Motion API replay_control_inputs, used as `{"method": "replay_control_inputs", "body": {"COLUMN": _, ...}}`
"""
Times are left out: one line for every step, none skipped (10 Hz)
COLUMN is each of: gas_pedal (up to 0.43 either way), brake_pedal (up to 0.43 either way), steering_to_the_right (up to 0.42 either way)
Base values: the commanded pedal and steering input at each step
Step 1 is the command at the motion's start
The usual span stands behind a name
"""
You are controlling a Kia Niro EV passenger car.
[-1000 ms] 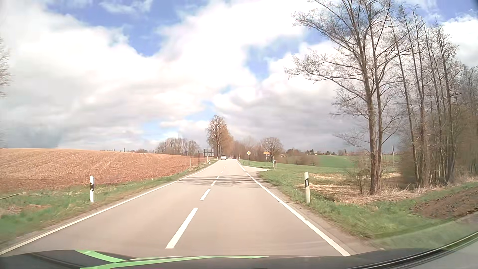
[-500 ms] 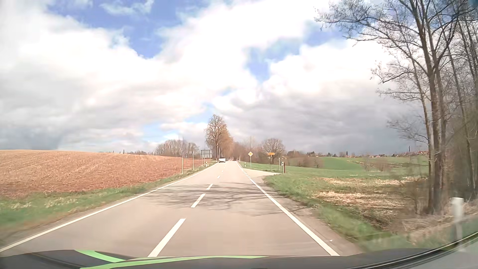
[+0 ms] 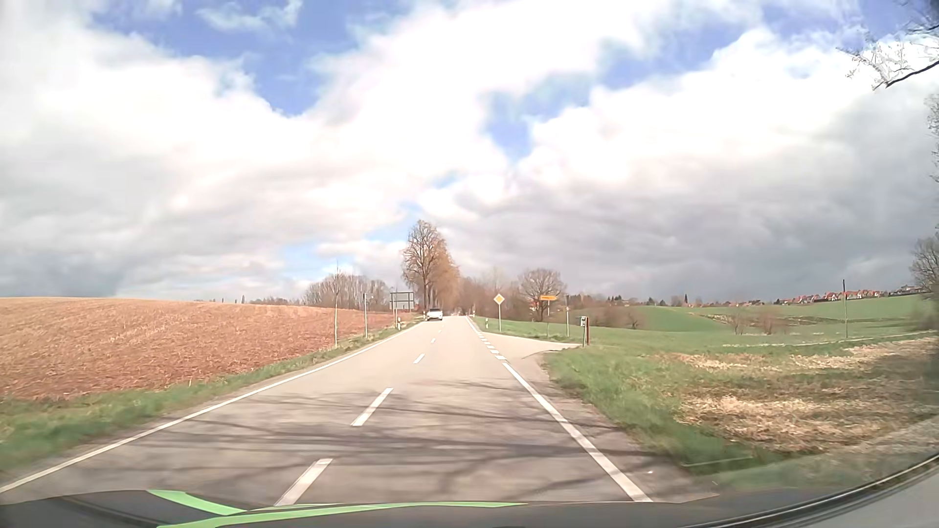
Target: Follow the waypoints while adhering to traffic rules and regulations
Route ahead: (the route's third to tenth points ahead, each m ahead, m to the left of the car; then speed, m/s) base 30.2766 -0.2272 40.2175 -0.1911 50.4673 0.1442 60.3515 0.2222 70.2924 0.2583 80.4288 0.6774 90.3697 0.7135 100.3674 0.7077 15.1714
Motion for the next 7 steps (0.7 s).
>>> {"method": "replay_control_inputs", "body": {"gas_pedal": 0.311, "brake_pedal": 0.0, "steering_to_the_right": -0.007}}
{"method": "replay_control_inputs", "body": {"gas_pedal": 0.311, "brake_pedal": 0.0, "steering_to_the_right": -0.007}}
{"method": "replay_control_inputs", "body": {"gas_pedal": 0.311, "brake_pedal": 0.0, "steering_to_the_right": -0.007}}
{"method": "replay_control_inputs", "body": {"gas_pedal": 0.311, "brake_pedal": 0.0, "steering_to_the_right": -0.007}}
{"method": "replay_control_inputs", "body": {"gas_pedal": 0.319, "brake_pedal": 0.0, "steering_to_the_right": -0.007}}
{"method": "replay_control_inputs", "body": {"gas_pedal": 0.319, "brake_pedal": 0.0, "steering_to_the_right": -0.007}}
{"method": "replay_control_inputs", "body": {"gas_pedal": 0.319, "brake_pedal": 0.0, "steering_to_the_right": -0.007}}
